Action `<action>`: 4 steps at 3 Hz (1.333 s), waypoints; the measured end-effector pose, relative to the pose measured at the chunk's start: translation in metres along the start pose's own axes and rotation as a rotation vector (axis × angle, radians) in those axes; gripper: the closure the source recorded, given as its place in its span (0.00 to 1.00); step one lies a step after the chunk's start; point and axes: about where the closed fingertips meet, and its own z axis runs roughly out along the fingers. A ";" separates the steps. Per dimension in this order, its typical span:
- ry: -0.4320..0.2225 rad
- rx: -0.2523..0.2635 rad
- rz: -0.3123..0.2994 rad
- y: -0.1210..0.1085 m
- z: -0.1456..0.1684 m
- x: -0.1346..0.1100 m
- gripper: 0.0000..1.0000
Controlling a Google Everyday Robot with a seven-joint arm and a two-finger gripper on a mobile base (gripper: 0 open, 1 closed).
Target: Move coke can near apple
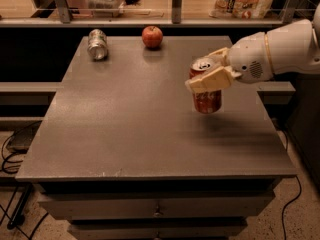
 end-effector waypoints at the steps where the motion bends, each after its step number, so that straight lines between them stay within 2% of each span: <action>1: -0.105 0.080 0.016 -0.029 0.001 -0.004 1.00; 2: -0.197 0.181 0.008 -0.071 -0.001 -0.015 1.00; 3: -0.240 0.276 -0.018 -0.110 -0.007 -0.026 1.00; 4: -0.275 0.367 -0.052 -0.135 -0.010 -0.041 1.00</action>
Offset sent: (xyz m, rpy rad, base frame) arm 0.1233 -0.0373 0.0363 0.2573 -0.2595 -0.2710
